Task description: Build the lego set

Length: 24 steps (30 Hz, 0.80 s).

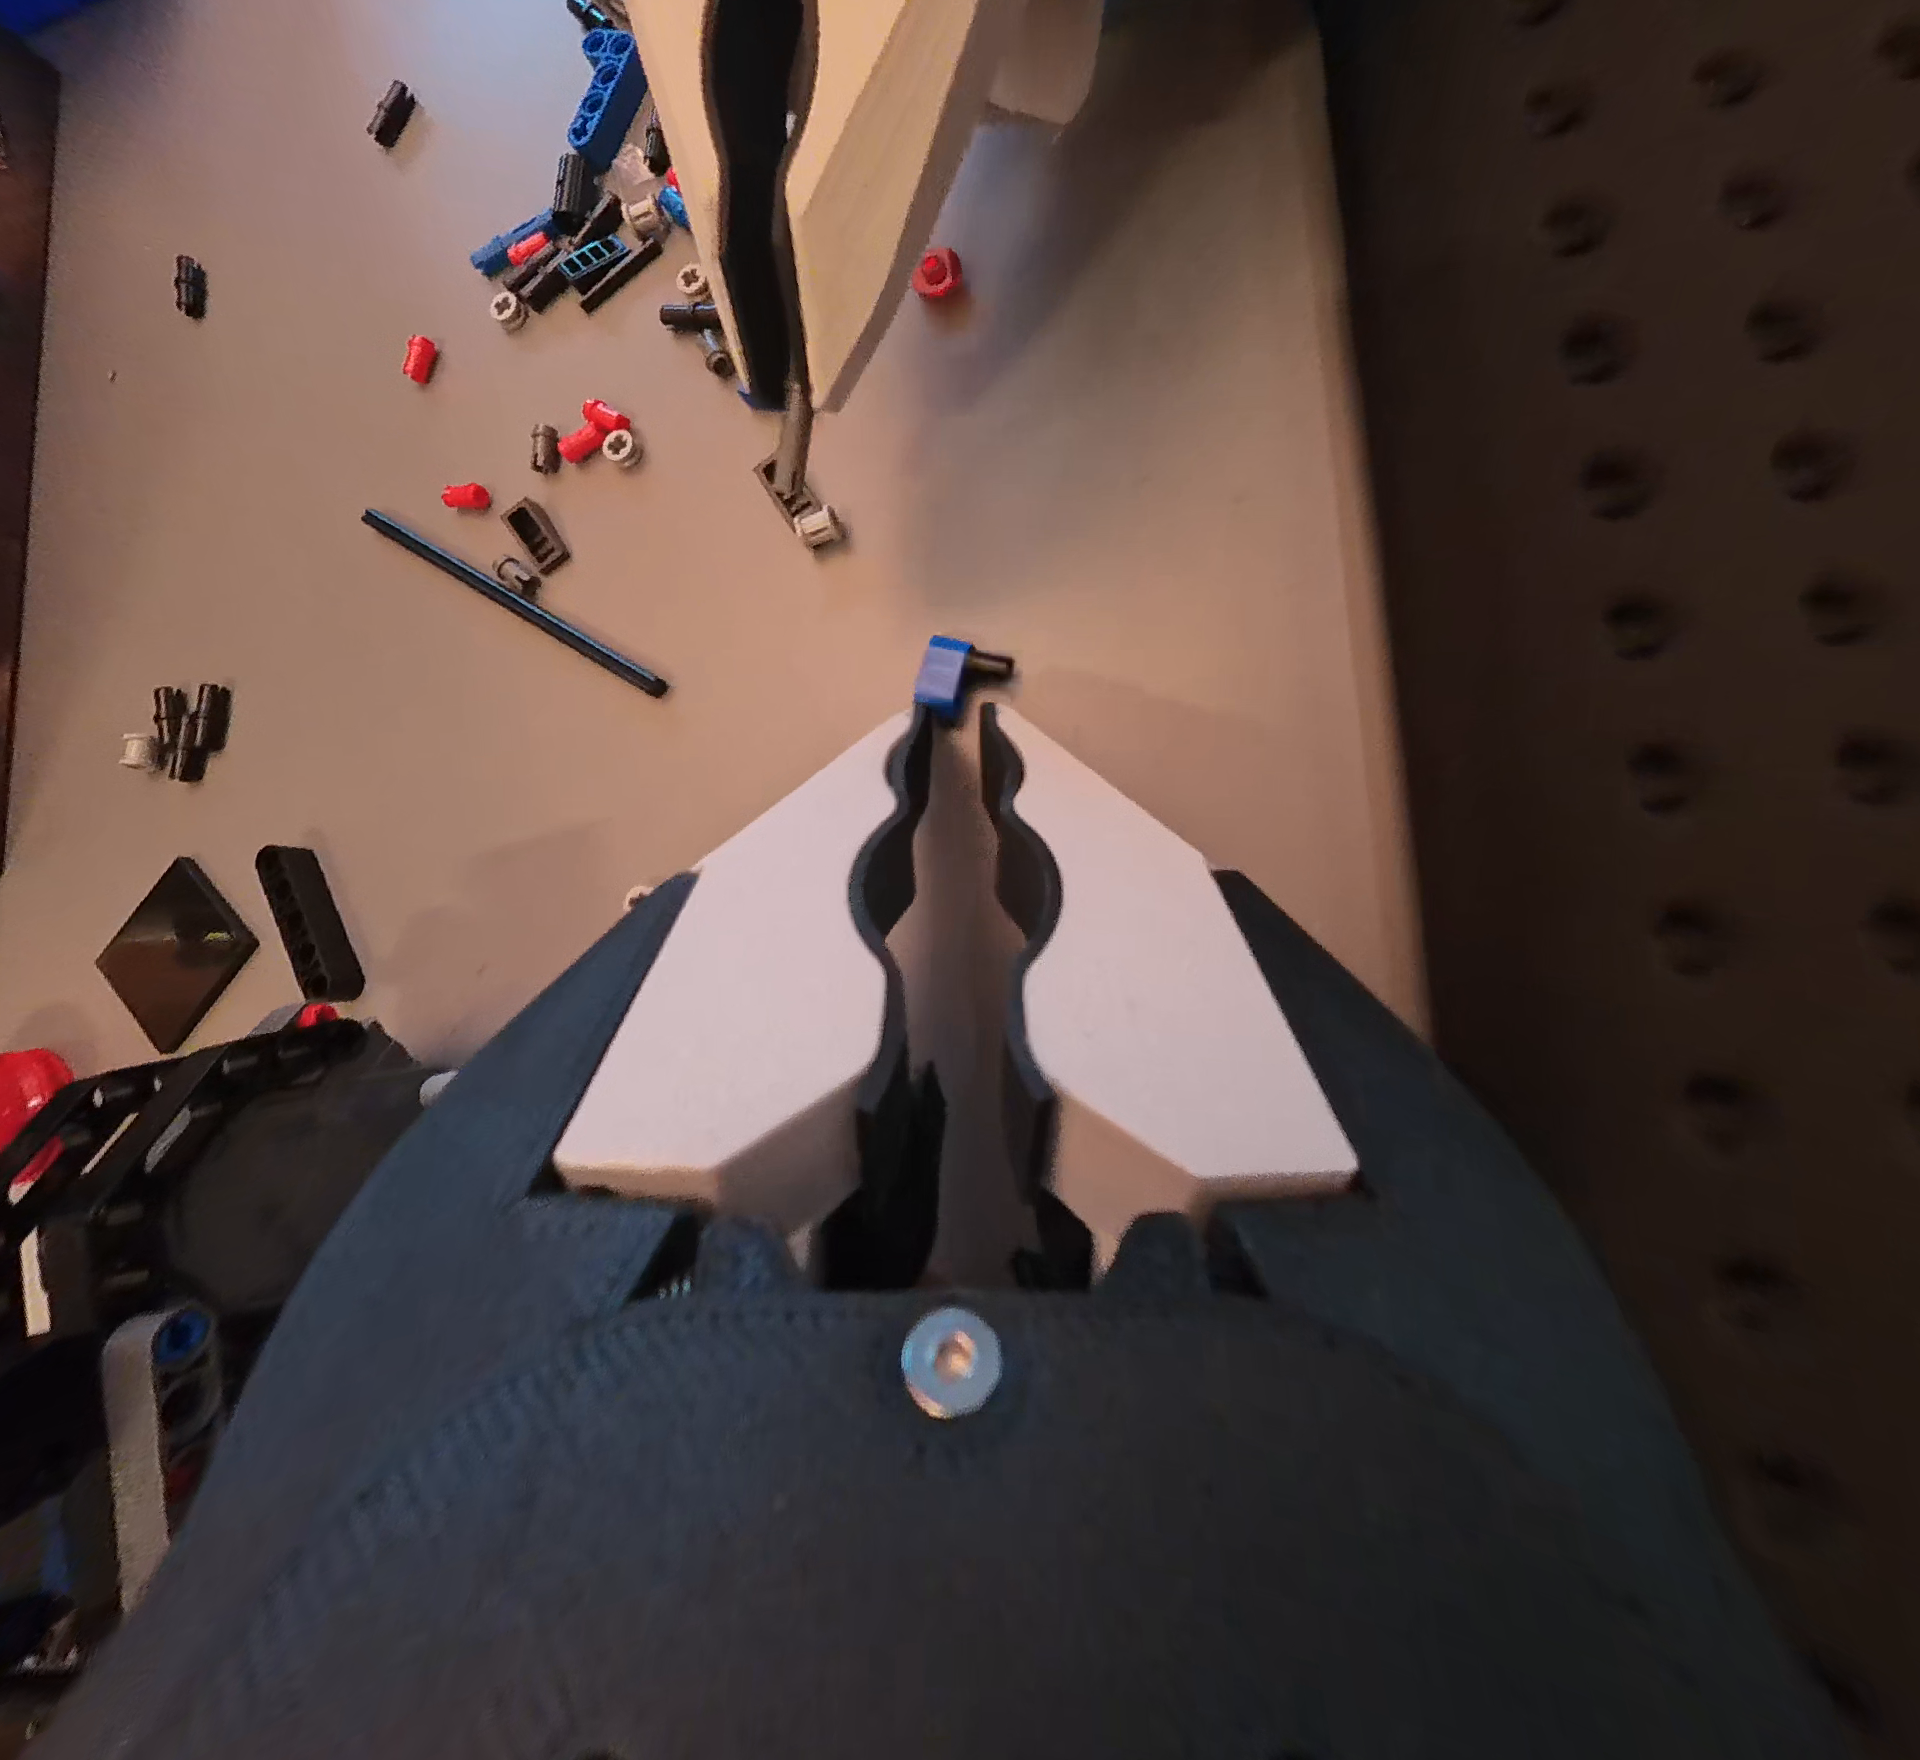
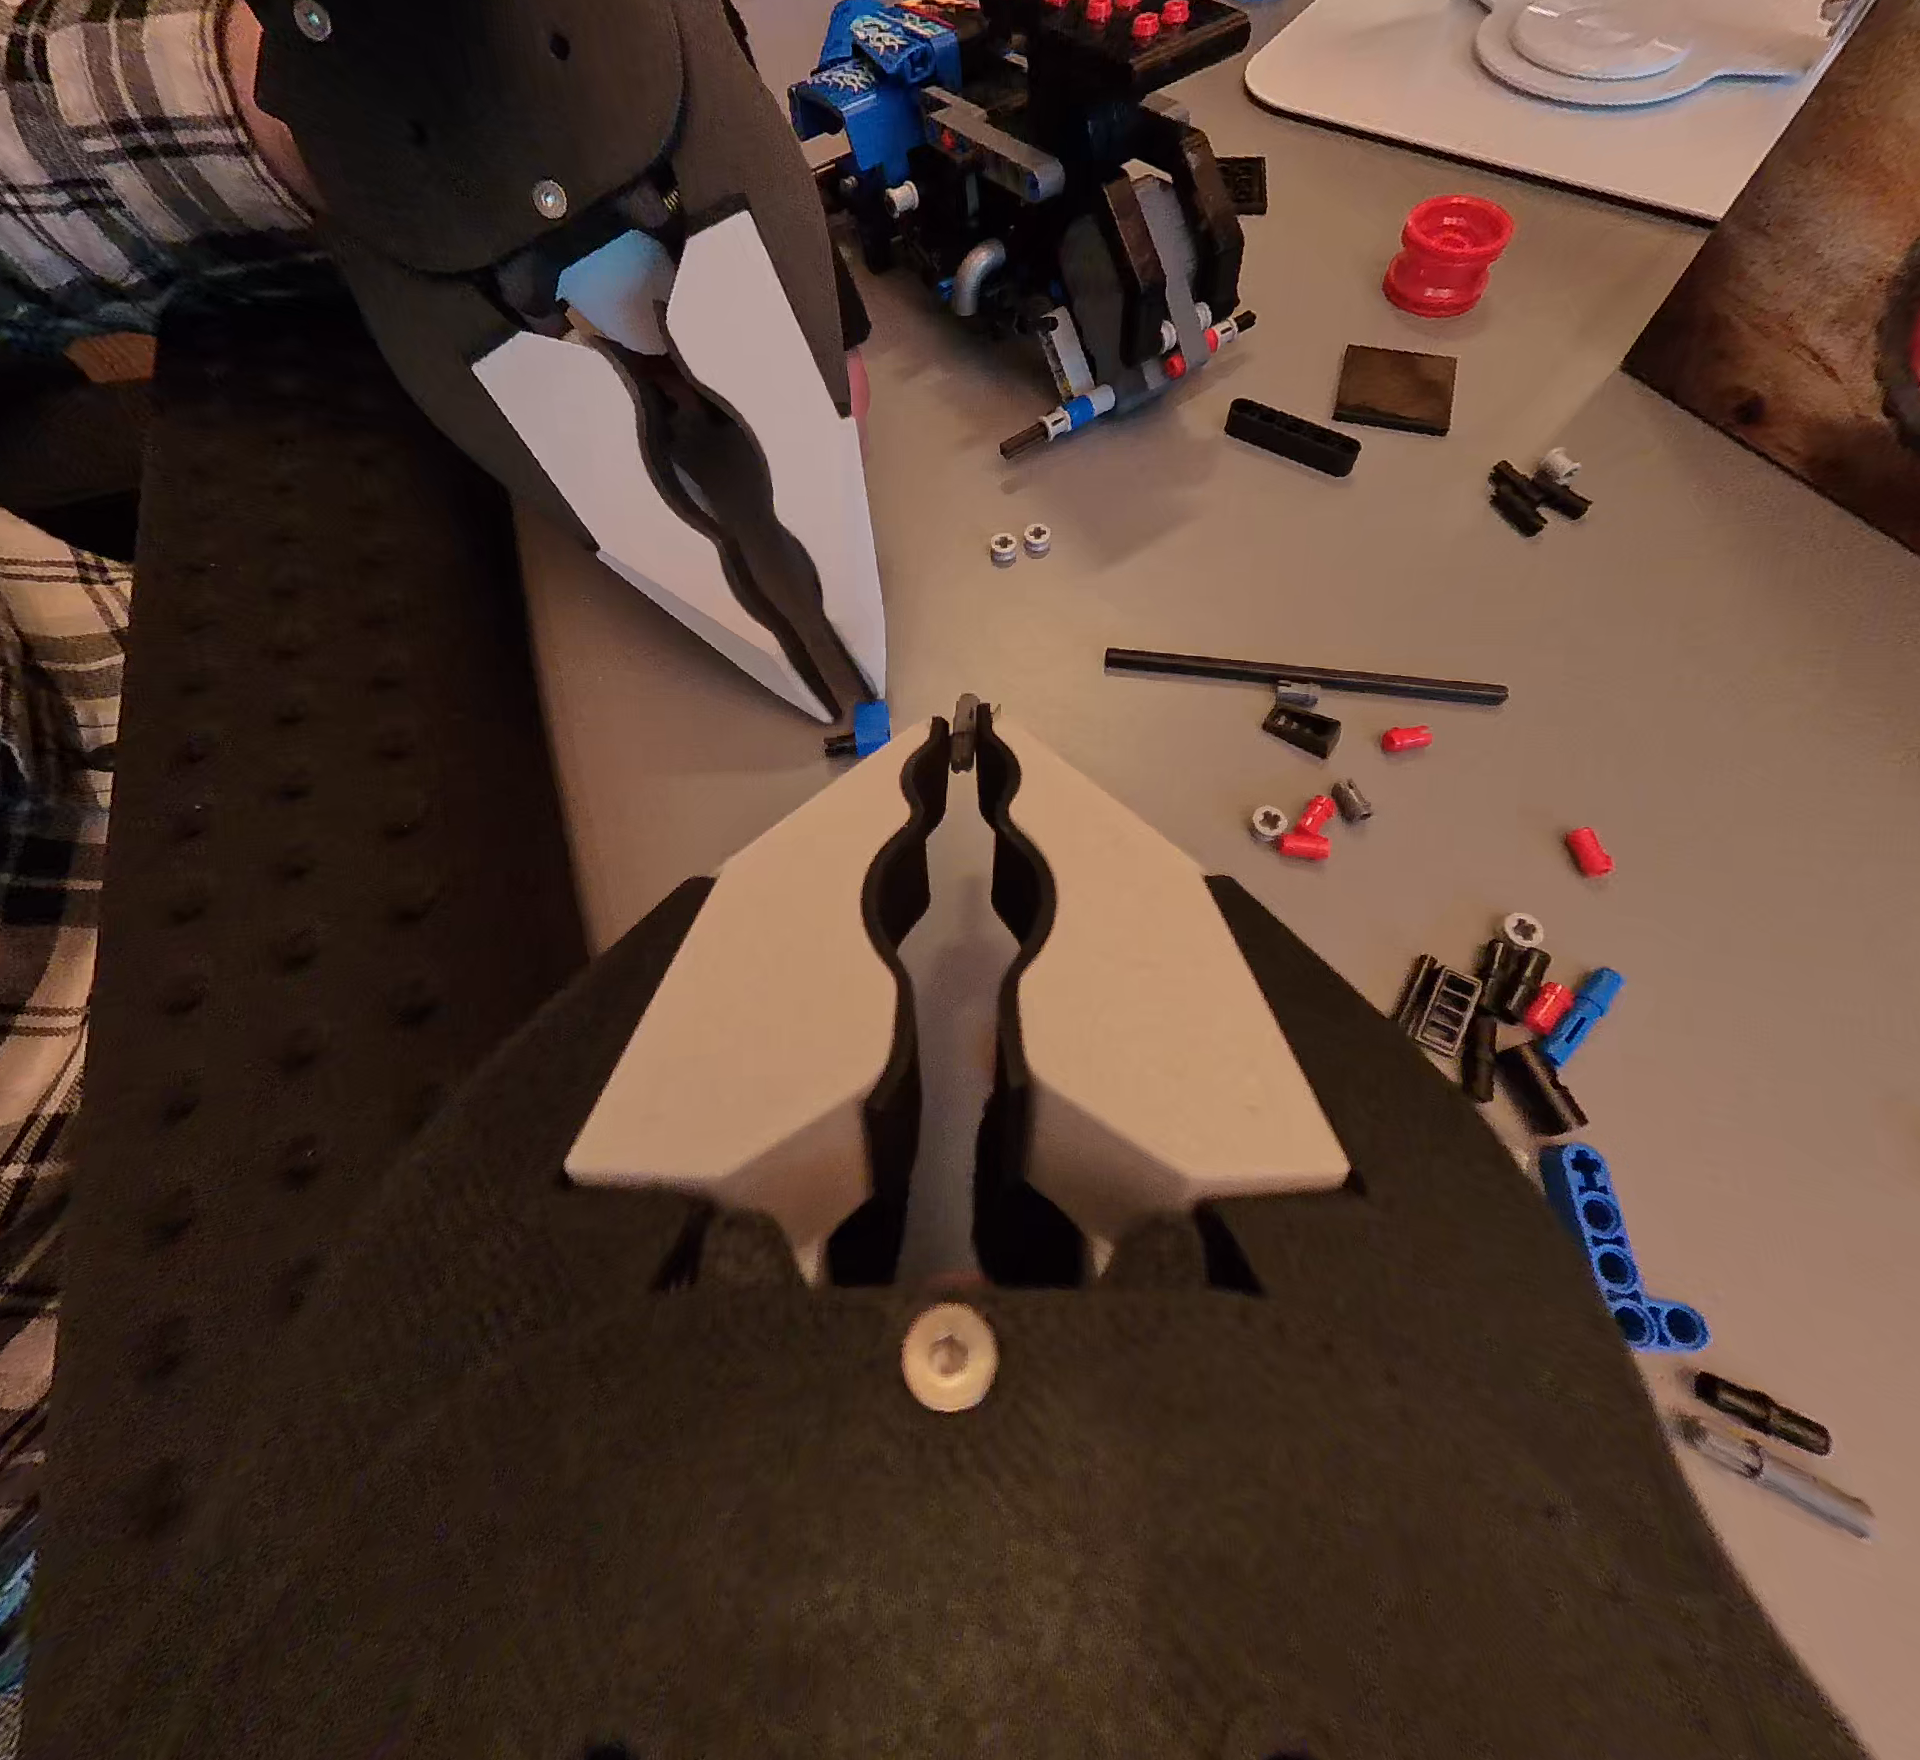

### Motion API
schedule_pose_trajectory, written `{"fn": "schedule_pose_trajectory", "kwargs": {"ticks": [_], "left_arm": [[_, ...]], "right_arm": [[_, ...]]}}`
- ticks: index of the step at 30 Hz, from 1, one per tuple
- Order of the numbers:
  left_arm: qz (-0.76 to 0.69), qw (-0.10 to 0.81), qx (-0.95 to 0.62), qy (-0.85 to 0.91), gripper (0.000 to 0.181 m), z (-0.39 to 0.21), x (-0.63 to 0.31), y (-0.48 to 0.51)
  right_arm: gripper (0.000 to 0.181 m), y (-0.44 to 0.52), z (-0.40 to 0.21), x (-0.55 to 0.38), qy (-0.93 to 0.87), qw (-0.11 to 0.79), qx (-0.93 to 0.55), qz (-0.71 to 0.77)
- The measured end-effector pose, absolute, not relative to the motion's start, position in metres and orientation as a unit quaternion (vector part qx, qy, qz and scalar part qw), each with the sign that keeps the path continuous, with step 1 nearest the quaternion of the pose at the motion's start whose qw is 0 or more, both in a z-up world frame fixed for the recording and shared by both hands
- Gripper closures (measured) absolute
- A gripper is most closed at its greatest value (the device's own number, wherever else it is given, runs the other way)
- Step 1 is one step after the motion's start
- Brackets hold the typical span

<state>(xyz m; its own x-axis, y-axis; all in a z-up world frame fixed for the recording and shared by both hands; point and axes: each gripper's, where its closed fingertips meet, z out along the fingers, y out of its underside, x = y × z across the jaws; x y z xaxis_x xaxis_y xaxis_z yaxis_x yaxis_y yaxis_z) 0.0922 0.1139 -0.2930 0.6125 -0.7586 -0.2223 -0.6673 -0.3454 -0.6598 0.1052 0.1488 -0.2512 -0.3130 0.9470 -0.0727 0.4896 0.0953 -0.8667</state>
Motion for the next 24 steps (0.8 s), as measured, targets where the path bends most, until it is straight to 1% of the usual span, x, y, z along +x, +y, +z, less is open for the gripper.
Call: {"fn": "schedule_pose_trajectory", "kwargs": {"ticks": [4,9,21,24], "left_arm": [[-0.061,0.371,-0.813,0.445,0.181,-0.294,0.095,0.115],[-0.059,0.371,-0.812,0.447,0.180,-0.294,0.094,0.116],[-0.109,0.358,-0.826,0.422,0.153,-0.290,0.100,0.107],[-0.105,0.352,-0.833,0.414,0.152,-0.293,0.102,0.108]], "right_arm": [[0.179,0.147,-0.253,0.105,-0.693,0.266,-0.519,0.423],[0.179,0.147,-0.253,0.105,-0.695,0.266,-0.519,0.422],[0.179,0.145,-0.261,0.106,-0.707,0.256,-0.520,0.407],[0.178,0.145,-0.262,0.106,-0.707,0.254,-0.520,0.405]]}}
